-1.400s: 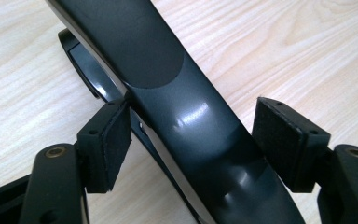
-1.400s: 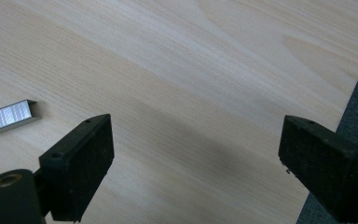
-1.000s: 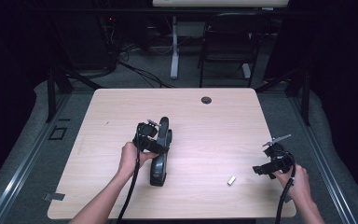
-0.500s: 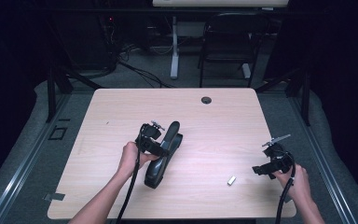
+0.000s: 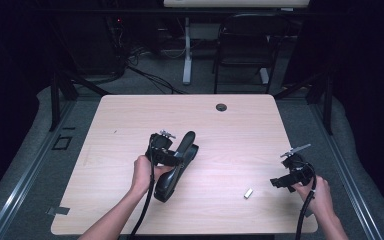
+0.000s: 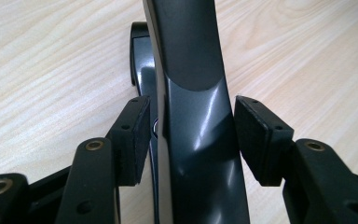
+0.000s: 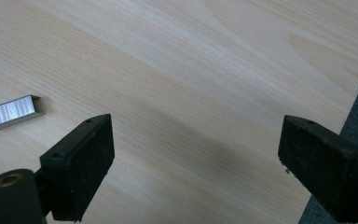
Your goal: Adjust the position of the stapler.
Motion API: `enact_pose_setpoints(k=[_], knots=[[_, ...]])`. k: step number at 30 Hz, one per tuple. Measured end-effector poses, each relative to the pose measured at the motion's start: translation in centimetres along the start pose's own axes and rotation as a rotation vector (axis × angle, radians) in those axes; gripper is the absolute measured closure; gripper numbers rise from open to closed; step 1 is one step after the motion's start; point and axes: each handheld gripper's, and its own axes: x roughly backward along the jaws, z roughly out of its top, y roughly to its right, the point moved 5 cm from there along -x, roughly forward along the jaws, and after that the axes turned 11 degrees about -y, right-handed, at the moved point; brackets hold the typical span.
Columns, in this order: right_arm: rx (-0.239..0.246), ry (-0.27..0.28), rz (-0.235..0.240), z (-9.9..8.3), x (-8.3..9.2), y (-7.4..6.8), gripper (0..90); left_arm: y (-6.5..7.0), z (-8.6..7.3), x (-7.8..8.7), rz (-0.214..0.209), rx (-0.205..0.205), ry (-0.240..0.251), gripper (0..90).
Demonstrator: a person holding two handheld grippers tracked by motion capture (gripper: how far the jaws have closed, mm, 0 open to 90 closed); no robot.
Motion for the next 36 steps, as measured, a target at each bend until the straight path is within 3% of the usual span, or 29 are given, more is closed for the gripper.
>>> enact_pose_setpoints(k=[3, 5, 7, 8, 12, 13, 15, 17, 18, 21, 25, 29, 30, 31, 32, 36], knots=[[0.003, 0.001, 0.008, 0.0, 0.0, 0.0, 10.2, 0.4, 0.2, -0.5, 0.036, -0.011, -0.016, 51.2], [0.0, 0.001, -0.001, 0.0, 0.0, 0.0, 10.2, 0.5, 0.3, -0.8, 0.071, -0.045, -0.028, 51.3], [-0.003, 0.001, 0.006, 0.0, -0.1, 0.0, 10.2, 0.4, 0.3, -0.9, 0.072, -0.084, -0.025, 50.6], [-0.003, 0.001, 0.006, 0.0, -0.1, 0.0, 10.2, 0.4, 0.3, -0.9, 0.072, -0.084, -0.025, 50.5], [0.002, 0.002, 0.014, 0.0, -0.1, -0.1, 10.2, 0.5, 0.3, -1.0, 0.049, -0.148, -0.032, 50.7], [0.007, -0.002, 0.016, 0.0, -0.1, 0.0, 10.3, 0.5, 0.3, -1.0, 0.049, -0.148, -0.032, 51.2], [0.005, -0.001, 0.016, 0.0, -0.1, 0.0, 10.2, 1.0, 0.5, -1.1, 0.035, -0.209, -0.039, 52.2], [0.009, -0.008, 0.003, 0.0, -0.2, 0.1, 10.2, 1.3, 0.6, -1.2, 0.028, -0.243, -0.045, 53.3], [0.009, -0.008, 0.003, 0.0, -0.2, 0.1, 10.2, 1.3, 0.6, -1.2, 0.028, -0.243, -0.045, 53.4], [0.009, -0.016, 0.007, 0.0, -0.3, 0.0, 10.3, 1.9, 0.7, -1.4, -0.007, -0.361, -0.055, 54.3], [0.01, -0.02, 0.011, 0.0, -0.4, 0.0, 10.3, 2.1, 0.7, -1.4, -0.032, -0.398, -0.057, 54.5], [0.008, -0.018, 0.017, 0.0, -0.5, -0.1, 10.3, 2.1, 0.7, -1.4, -0.049, -0.392, -0.061, 54.8], [0.008, -0.018, 0.018, 0.0, -0.4, -0.1, 10.4, 2.1, 0.7, -1.4, -0.05, -0.375, -0.063, 54.8], [0.003, -0.003, 0.01, 0.0, -0.4, -0.2, 10.4, 2.0, 0.5, -1.3, -0.051, -0.313, -0.061, 53.9], [0.017, -0.017, 0.005, 0.0, -0.3, -0.2, 10.4, 2.0, 0.4, -1.3, -0.063, -0.278, -0.054, 52.7], [0.022, -0.013, 0.007, 0.0, -0.2, -0.3, 10.4, 1.6, -0.1, -1.1, -0.086, -0.248, -0.053, 41.9]])
